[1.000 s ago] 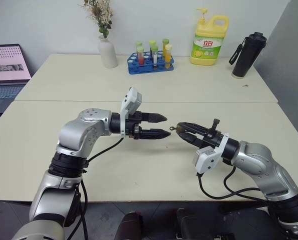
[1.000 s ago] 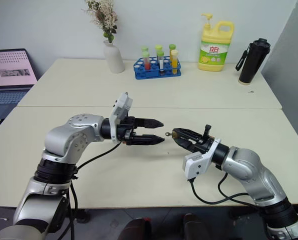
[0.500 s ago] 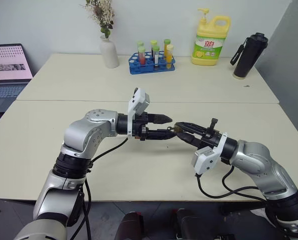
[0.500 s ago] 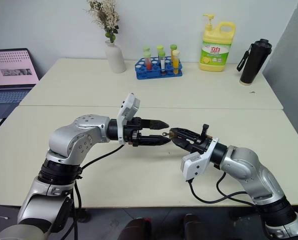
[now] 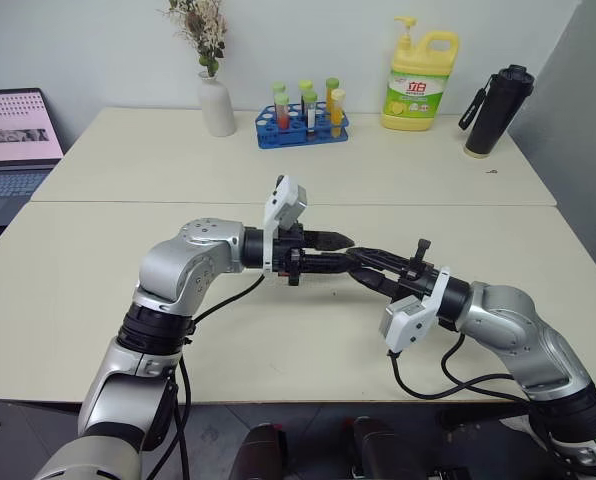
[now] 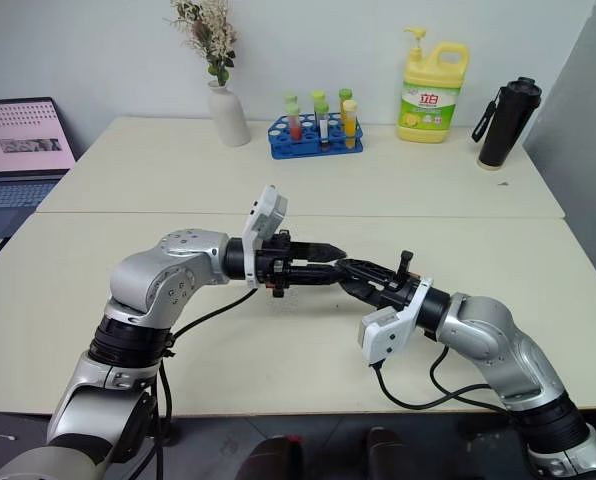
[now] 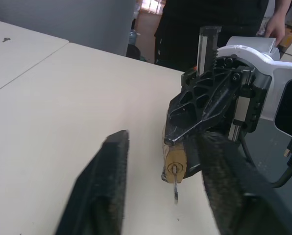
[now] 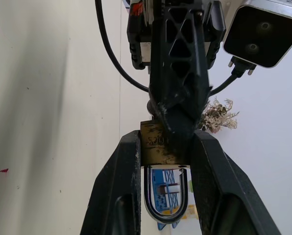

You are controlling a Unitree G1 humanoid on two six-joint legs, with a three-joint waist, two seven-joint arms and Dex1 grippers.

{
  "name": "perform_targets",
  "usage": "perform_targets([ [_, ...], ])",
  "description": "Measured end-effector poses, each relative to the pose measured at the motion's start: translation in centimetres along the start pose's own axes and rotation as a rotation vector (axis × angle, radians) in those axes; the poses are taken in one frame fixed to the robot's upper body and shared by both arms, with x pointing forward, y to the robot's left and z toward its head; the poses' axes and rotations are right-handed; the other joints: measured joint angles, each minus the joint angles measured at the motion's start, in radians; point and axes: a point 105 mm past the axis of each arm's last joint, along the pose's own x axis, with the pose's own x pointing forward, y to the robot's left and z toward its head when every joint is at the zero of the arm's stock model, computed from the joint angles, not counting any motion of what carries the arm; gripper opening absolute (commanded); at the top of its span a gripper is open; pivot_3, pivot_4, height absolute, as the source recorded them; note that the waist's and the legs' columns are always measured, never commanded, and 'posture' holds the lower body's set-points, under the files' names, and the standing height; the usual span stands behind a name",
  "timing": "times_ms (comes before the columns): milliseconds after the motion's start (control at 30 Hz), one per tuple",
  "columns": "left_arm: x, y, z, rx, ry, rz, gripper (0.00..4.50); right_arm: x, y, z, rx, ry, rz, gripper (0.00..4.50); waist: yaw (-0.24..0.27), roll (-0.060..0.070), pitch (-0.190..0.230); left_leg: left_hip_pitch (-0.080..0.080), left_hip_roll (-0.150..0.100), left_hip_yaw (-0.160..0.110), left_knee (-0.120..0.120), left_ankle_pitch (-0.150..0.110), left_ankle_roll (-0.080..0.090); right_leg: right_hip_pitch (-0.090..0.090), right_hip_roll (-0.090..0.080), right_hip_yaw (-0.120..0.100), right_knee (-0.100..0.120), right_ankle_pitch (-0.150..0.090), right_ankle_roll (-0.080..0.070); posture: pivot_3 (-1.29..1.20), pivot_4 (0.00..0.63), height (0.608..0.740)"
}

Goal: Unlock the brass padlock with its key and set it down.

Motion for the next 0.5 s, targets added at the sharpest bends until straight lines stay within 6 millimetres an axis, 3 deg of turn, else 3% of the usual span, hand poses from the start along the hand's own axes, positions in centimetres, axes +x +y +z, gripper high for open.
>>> perform_targets([
  [100, 0.07, -0.22, -0.14, -0.005, 0.007, -0.020, 0.20, 0.00, -0.01, 0.00, -0.001, 0.000, 0.000, 0.94, 0.000, 0.000, 0.000, 0.000, 0.000, 0.000, 0.000, 0.000, 0.000, 0.000, 0.000, 0.000, 0.000, 0.000, 0.000, 0.00, 0.150, 0.740],
  [500, 0.05, -0.27, -0.16, -0.003, 0.009, -0.024, 0.16, 0.02, -0.02, 0.01, -0.004, 0.000, 0.000, 0.94, 0.000, 0.000, 0.000, 0.000, 0.000, 0.000, 0.000, 0.000, 0.000, 0.000, 0.000, 0.000, 0.000, 0.000, 0.000, 0.00, 0.150, 0.740],
])
